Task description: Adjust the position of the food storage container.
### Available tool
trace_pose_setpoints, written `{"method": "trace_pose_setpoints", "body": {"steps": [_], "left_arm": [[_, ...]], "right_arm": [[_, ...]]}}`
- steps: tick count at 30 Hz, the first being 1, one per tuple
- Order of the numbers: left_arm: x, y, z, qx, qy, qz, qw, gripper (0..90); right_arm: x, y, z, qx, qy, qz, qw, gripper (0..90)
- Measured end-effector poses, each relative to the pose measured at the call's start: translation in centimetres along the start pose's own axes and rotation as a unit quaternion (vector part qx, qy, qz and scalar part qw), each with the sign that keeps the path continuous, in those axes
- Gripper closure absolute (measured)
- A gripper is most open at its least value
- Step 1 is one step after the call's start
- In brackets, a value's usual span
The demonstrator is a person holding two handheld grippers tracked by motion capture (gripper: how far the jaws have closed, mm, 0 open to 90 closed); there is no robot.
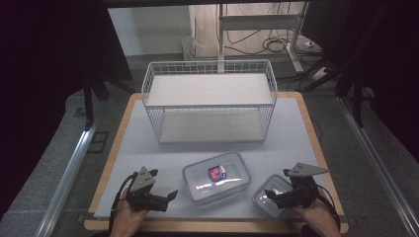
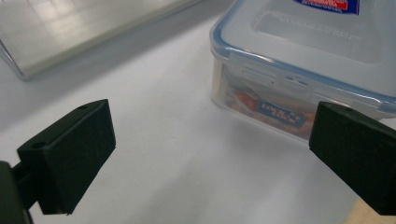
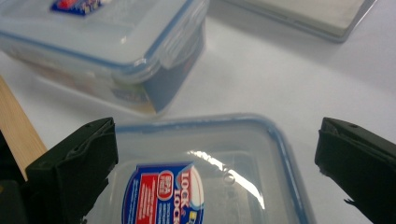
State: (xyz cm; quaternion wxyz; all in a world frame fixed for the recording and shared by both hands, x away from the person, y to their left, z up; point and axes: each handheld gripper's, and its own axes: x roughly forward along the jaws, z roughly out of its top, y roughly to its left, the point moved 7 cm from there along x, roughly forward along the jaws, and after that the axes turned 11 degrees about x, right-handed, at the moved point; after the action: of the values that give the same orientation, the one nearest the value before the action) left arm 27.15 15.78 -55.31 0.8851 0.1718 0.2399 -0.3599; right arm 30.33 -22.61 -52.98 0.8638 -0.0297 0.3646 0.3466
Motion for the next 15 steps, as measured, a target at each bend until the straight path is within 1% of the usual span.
{"method": "trace_pose_setpoints", "body": {"steps": [1,2,4,5,6,7,9,11,12,13,14,15], "left_arm": [[0.0,0.1,-0.03,0.001,-0.003,0.003,1.0,0.5],[-0.01,0.18,-0.1,0.001,-0.002,0.004,1.0,0.6],[0.01,0.33,-0.24,0.002,0.003,0.013,0.9999,0.9],[0.05,0.36,-0.32,0.003,0.009,0.016,0.9998,1.3],[0.13,0.34,-0.41,0.009,0.014,0.02,0.9997,1.4],[0.13,0.34,-0.41,0.009,0.014,0.02,0.9997,1.3],[0.2,0.28,-0.42,0.01,0.015,0.02,0.9996,1.2],[0.24,0.25,-0.35,0.01,0.013,0.02,0.9997,1.2],[0.26,0.23,-0.32,0.009,0.012,0.02,0.9997,0.9],[0.27,0.23,-0.32,0.007,0.011,0.02,0.9997,0.9],[0.27,0.25,-0.34,0.006,0.011,0.021,0.9997,0.9],[0.27,0.29,-0.34,0.006,0.011,0.022,0.9997,0.9]], "right_arm": [[0.0,0.0,0.0,0.0,0.0,0.0,1.0,0.0],[0.09,0.13,-0.14,-0.006,0.007,0.003,1.0,0.0],[0.22,0.36,-0.2,-0.015,0.009,0.0,0.9998,0.0],[0.26,0.47,-0.19,-0.014,0.01,-0.001,0.9998,0.0],[0.33,0.67,-0.16,-0.006,0.01,0.003,0.9999,0.0],[0.33,0.67,-0.16,-0.006,0.01,0.003,0.9999,0.0],[0.23,0.69,-0.04,0.008,0.005,0.01,0.9999,0.4],[0.16,0.63,-0.01,0.011,0.004,0.01,0.9999,1.4],[0.09,0.48,-0.01,0.015,0.003,0.008,0.9998,3.7],[0.09,0.48,-0.01,0.015,0.003,0.008,0.9998,3.7],[-0.01,0.41,0.03,0.013,0.001,0.004,0.9999,6.8],[-0.01,0.41,0.03,0.013,0.001,0.004,0.9999,6.8]]}}
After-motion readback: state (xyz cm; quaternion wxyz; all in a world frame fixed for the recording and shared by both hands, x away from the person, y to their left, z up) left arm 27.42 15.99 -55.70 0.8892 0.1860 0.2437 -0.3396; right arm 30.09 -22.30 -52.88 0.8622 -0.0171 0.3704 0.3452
